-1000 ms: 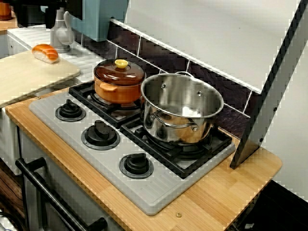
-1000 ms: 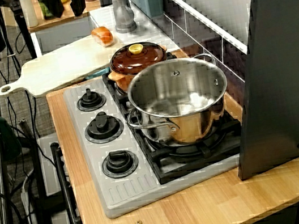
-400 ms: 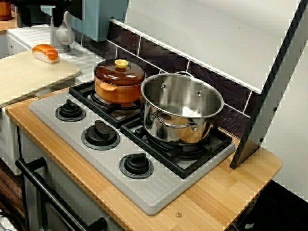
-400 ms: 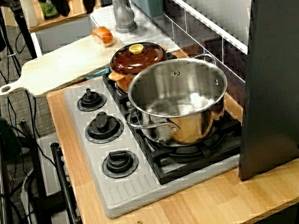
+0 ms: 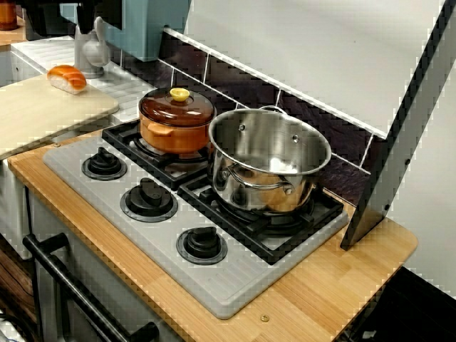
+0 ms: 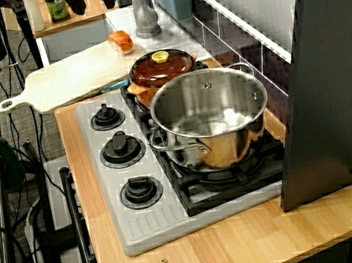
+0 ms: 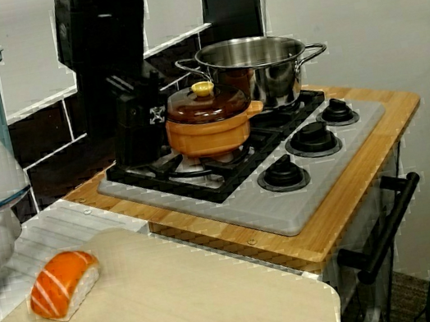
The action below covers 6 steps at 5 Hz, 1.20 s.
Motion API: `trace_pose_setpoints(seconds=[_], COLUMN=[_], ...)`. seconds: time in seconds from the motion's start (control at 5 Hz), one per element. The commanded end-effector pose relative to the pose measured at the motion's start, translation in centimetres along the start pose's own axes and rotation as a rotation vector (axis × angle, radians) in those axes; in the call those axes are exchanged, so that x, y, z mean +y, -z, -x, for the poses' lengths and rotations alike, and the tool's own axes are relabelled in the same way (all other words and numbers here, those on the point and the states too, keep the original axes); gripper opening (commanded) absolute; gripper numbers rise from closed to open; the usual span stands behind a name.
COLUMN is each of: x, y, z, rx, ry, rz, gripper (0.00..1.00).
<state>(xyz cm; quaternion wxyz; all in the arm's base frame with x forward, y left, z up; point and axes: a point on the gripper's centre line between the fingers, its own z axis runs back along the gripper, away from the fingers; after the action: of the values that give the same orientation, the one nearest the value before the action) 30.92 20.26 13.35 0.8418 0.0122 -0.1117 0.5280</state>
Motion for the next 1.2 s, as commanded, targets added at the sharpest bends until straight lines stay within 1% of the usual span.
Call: trace_pose_setpoints(seconds=[0.0,0.2,0.4,0.6,0.8,1.0], x=[0.9,1.0,1.1,1.0,0.9,0.8], y=[-0.2,0.3,0.6,1.0,1.4,2.2], z=[-0.2,-0.5,-1.1,-1.7,-2.3,-3.2], rx=[-0.111,-0.083,-0.037,-0.035,-0.057,-0.078], ry=[-0.162,-0.313,-0.363,-0.404,-0.437,-0.498], rz=[0.070,0.070,0.053,0.052,0.062,0.072], gripper=[1.00,1.00,1.00,1.00,1.00,1.00])
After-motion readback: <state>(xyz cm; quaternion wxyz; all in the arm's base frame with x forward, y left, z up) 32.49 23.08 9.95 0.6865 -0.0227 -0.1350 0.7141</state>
